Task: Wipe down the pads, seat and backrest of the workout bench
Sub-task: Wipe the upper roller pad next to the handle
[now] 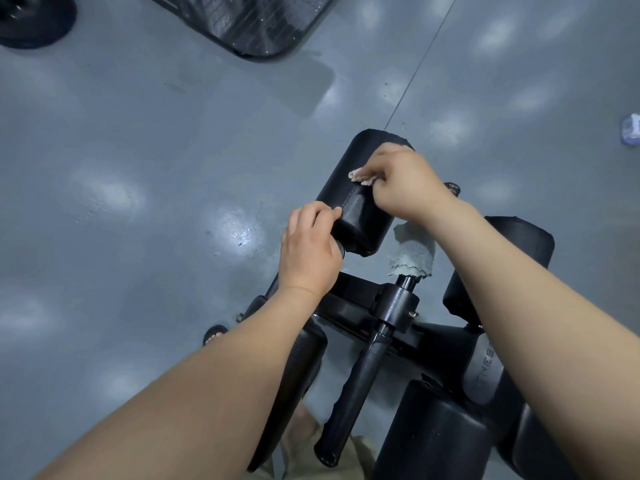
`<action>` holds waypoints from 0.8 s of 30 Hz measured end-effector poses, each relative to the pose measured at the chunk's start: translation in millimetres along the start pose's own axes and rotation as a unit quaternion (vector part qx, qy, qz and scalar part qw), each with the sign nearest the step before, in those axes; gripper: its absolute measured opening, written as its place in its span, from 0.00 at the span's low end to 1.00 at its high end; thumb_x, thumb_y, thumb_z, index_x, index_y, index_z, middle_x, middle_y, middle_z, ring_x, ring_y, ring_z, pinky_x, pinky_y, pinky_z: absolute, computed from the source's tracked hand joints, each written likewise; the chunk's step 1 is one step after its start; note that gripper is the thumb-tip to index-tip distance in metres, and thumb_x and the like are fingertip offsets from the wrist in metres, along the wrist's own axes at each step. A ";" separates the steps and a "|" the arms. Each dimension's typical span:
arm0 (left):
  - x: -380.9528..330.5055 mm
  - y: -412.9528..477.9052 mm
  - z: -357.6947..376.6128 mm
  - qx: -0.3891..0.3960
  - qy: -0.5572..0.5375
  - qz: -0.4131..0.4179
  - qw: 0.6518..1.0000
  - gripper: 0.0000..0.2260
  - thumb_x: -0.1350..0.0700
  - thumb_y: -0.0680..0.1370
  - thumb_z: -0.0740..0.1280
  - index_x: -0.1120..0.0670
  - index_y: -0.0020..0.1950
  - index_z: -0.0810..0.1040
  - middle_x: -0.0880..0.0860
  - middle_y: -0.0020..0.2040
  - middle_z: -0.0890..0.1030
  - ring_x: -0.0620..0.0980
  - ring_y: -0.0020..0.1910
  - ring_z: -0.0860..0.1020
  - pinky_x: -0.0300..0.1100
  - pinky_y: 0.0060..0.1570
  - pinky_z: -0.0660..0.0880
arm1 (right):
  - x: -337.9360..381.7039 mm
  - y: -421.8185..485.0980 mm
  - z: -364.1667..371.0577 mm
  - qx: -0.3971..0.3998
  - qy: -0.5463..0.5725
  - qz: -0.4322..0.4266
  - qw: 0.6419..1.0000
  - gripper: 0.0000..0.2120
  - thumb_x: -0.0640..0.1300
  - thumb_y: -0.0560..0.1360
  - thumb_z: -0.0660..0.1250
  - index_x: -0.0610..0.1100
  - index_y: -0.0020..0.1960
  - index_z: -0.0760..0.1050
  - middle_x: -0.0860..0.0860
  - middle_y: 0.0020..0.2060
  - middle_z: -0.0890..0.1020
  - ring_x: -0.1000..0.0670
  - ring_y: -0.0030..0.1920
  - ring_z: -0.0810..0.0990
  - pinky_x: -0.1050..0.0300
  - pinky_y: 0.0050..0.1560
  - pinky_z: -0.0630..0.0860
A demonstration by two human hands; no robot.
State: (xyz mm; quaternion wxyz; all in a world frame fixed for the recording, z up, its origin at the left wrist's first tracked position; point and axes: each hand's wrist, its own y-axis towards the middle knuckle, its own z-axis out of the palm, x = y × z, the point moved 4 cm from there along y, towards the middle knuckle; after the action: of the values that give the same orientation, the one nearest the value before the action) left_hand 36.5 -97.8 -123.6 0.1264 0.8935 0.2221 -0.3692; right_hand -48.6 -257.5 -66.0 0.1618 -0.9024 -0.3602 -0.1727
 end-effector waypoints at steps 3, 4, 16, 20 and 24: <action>-0.7 -0.3 -0.4 0.006 0.001 -0.005 1.000 0.25 0.58 0.73 0.48 0.55 0.61 0.80 0.49 0.58 0.76 0.52 0.59 0.70 0.54 0.55 0.76 | -10.4 4.2 -12.3 -0.036 0.030 0.021 0.999 0.21 0.40 0.69 0.55 0.47 0.50 0.85 0.48 0.50 0.81 0.46 0.55 0.78 0.53 0.60 0.75; -0.5 -0.3 -0.5 0.007 0.000 -0.008 1.000 0.25 0.58 0.73 0.48 0.55 0.61 0.80 0.49 0.58 0.76 0.52 0.59 0.70 0.54 0.56 0.75 | -19.4 9.5 -16.8 -0.070 0.022 0.052 0.996 0.20 0.41 0.71 0.56 0.45 0.52 0.85 0.46 0.51 0.80 0.43 0.56 0.78 0.52 0.62 0.74; 2.7 0.0 -0.8 -0.012 -0.036 -0.028 0.999 0.23 0.65 0.73 0.55 0.57 0.64 0.79 0.50 0.59 0.76 0.51 0.61 0.70 0.46 0.59 0.74 | 4.7 -6.3 6.8 0.009 -0.049 0.014 0.999 0.25 0.33 0.74 0.58 0.50 0.64 0.81 0.50 0.54 0.77 0.41 0.57 0.72 0.48 0.61 0.72; 3.3 -0.1 -1.5 -0.019 -0.044 -0.035 0.998 0.22 0.67 0.74 0.56 0.57 0.63 0.80 0.50 0.60 0.77 0.50 0.61 0.70 0.40 0.59 0.71 | 18.6 -29.1 15.2 0.025 -0.039 -0.022 0.999 0.24 0.34 0.74 0.59 0.50 0.63 0.82 0.51 0.52 0.77 0.42 0.53 0.73 0.48 0.58 0.73; 3.8 0.1 -2.1 -0.021 -0.047 -0.054 0.997 0.23 0.66 0.73 0.55 0.57 0.63 0.80 0.50 0.61 0.76 0.51 0.62 0.70 0.38 0.58 0.70 | 31.1 -49.9 17.1 0.046 0.002 -0.043 0.998 0.23 0.32 0.71 0.59 0.47 0.58 0.84 0.49 0.48 0.78 0.44 0.50 0.76 0.53 0.53 0.74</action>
State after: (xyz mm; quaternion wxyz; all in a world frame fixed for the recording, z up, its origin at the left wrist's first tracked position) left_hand 40.2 -96.0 -124.8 0.1352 0.8590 0.2711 -0.4127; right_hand -59.2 -197.6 -59.5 0.1961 -0.8773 -0.4061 -0.1644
